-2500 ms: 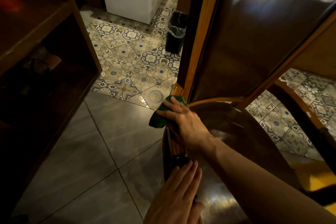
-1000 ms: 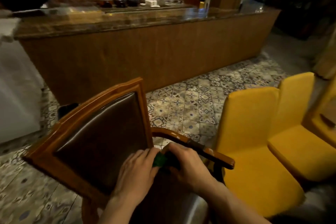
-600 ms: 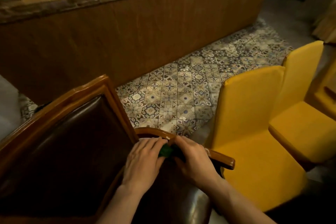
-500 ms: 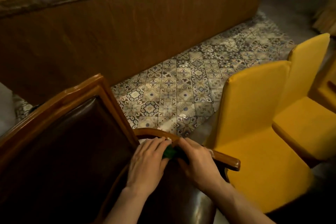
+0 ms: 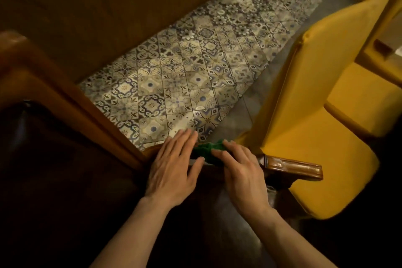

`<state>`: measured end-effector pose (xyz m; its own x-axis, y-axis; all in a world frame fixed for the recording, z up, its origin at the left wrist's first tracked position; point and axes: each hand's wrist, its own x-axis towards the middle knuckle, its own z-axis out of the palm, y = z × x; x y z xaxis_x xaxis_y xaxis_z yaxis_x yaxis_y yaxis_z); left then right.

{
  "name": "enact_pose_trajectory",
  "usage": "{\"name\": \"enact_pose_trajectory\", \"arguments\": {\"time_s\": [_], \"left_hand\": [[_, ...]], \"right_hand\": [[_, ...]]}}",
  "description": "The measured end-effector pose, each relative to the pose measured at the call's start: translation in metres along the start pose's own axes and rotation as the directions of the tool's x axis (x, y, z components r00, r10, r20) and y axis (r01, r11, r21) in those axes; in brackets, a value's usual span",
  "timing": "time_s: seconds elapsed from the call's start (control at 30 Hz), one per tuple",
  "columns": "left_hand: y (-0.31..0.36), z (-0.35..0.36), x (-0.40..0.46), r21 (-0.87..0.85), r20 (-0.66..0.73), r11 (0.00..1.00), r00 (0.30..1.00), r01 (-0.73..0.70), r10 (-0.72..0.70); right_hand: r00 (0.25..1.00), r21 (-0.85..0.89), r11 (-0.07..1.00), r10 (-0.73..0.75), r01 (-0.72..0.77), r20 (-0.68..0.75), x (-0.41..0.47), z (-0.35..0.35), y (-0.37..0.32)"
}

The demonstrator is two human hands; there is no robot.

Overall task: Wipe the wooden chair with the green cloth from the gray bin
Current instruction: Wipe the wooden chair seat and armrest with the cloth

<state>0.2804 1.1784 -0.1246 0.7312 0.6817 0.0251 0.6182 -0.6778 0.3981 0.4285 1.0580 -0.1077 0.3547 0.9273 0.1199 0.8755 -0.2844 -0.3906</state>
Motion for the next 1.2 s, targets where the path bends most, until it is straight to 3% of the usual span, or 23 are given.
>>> {"name": "enact_pose_trajectory", "arguments": {"time_s": [0.13, 0.23, 0.47, 0.57, 0.73, 1.03, 1.13, 1.2], "left_hand": [[-0.030, 0.028, 0.016, 0.041, 0.056, 0.997, 0.996, 0.067, -0.070], [-0.040, 0.042, 0.020, 0.078, 0.067, 0.991, 0.991, 0.113, -0.118], [-0.038, 0.038, 0.026, -0.183, 0.036, 0.967, 0.984, 0.178, -0.174], [-0.041, 0.036, 0.025, -0.225, 0.035, 0.962, 0.988, 0.154, -0.150], [-0.044, 0.041, 0.024, -0.131, 0.036, 0.987, 0.995, 0.096, -0.092], [-0.046, 0.046, 0.025, 0.043, 0.085, 0.996, 0.993, 0.081, -0.085], [-0.045, 0.046, 0.025, 0.065, 0.113, 0.994, 0.989, 0.091, -0.098], [-0.045, 0.045, 0.026, 0.059, 0.146, 0.993, 0.983, 0.100, -0.107]], "right_hand": [[0.996, -0.106, 0.994, -0.026, 0.035, 0.086, -0.001, 0.036, 0.002], [0.995, -0.147, 0.987, -0.062, 0.072, 0.074, 0.000, 0.052, 0.000], [0.997, -0.076, 0.995, -0.069, 0.071, 0.018, 0.019, 0.084, -0.041], [0.996, -0.071, 0.993, -0.091, 0.091, 0.004, 0.021, 0.090, -0.043], [0.978, -0.171, 0.964, -0.194, 0.205, 0.079, 0.022, 0.071, -0.023], [0.986, -0.246, 0.961, -0.095, 0.126, 0.134, 0.002, 0.030, 0.013], [0.994, -0.097, 0.995, 0.009, 0.002, 0.112, 0.000, 0.018, 0.016], [0.989, 0.079, 0.987, 0.145, -0.144, -0.010, -0.005, 0.007, 0.020]]}}
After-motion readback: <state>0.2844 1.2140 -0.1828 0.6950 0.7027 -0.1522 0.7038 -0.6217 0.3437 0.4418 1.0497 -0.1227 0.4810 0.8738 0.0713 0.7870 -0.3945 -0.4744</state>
